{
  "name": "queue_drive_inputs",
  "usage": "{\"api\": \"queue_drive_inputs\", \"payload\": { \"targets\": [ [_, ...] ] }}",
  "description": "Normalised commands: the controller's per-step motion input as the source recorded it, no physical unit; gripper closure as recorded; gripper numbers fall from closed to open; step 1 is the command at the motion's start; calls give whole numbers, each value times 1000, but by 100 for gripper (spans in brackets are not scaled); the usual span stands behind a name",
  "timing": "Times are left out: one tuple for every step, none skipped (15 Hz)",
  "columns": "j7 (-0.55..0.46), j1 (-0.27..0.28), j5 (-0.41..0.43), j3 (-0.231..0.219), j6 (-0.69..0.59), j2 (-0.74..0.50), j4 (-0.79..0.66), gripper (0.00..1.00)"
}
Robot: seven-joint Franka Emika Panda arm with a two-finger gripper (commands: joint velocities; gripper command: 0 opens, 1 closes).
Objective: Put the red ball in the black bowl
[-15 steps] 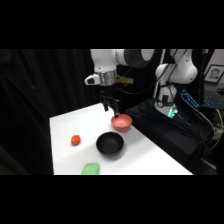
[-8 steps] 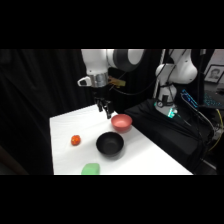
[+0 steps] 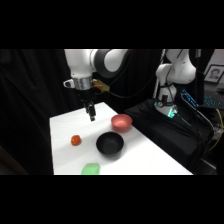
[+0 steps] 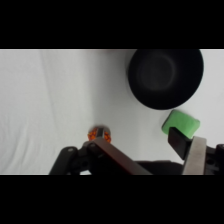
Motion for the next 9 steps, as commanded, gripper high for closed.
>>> {"api": "queue_drive_inputs", "payload": {
  "targets": [
    [128,-55,41,-37,32,412,558,0],
    [124,-56,50,-35,32,435,584,0],
    [138,-48,42,-39,35,441,588,0],
    [122,-45,53,-33,27,442,589,0],
    [114,-43,72,-24,18,439,583,0],
    [137,-28,59,-31,9,441,579,0],
    [132,-27,77,-26,17,434,564,0],
    [122,-26,87,-22,0,426,550,0],
    [117,-24,92,-22,-1,422,539,0]
  ]
}}
